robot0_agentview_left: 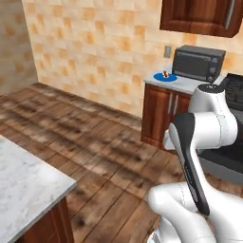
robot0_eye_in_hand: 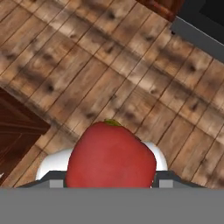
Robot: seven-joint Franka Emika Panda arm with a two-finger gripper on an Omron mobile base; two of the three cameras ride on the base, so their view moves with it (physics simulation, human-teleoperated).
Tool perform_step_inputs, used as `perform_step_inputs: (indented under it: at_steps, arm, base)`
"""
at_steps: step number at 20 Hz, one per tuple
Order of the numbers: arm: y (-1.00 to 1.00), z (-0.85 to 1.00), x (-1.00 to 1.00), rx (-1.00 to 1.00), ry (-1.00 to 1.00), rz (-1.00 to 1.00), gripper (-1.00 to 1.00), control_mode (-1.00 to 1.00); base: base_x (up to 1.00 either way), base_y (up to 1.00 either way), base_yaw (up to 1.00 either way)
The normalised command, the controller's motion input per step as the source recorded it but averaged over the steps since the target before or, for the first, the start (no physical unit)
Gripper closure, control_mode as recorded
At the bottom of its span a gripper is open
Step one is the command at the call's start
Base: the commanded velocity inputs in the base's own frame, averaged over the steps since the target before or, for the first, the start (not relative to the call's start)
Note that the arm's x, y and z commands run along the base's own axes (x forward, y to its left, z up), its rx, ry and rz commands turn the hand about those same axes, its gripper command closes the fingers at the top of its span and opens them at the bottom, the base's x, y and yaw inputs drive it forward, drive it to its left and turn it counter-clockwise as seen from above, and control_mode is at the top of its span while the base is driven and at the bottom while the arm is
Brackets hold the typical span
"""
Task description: Place the cold items (bell pepper and pear) from the fridge in one tupperware on the dining counter. Place the warm items (kebab skewer and hot dog) in the stove area in another tupperware.
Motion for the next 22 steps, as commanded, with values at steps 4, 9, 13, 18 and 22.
perform_step_inputs:
  at_steps: [4,9,13,18,22]
  arm:
    - [0.00,0.00,0.00,0.00,0.00,0.00,1.00,1.00]
    - [0.00,0.00,0.00,0.00,0.00,0.00,1.00,1.00]
    - [0.00,0.00,0.00,0.00,0.00,0.00,1.00,1.00]
    - [0.00,0.00,0.00,0.00,0.00,0.00,1.00,1.00]
    - [0.00,0.00,0.00,0.00,0.00,0.00,1.00,1.00]
  base:
    - [0.39,-0.53,0.80]
    - [0.39,-1.00,0.43]
    - [0.87,-0.76,0.46]
    - [0.98,-0.48,0.49]
    - [1.00,-0.19,0.09]
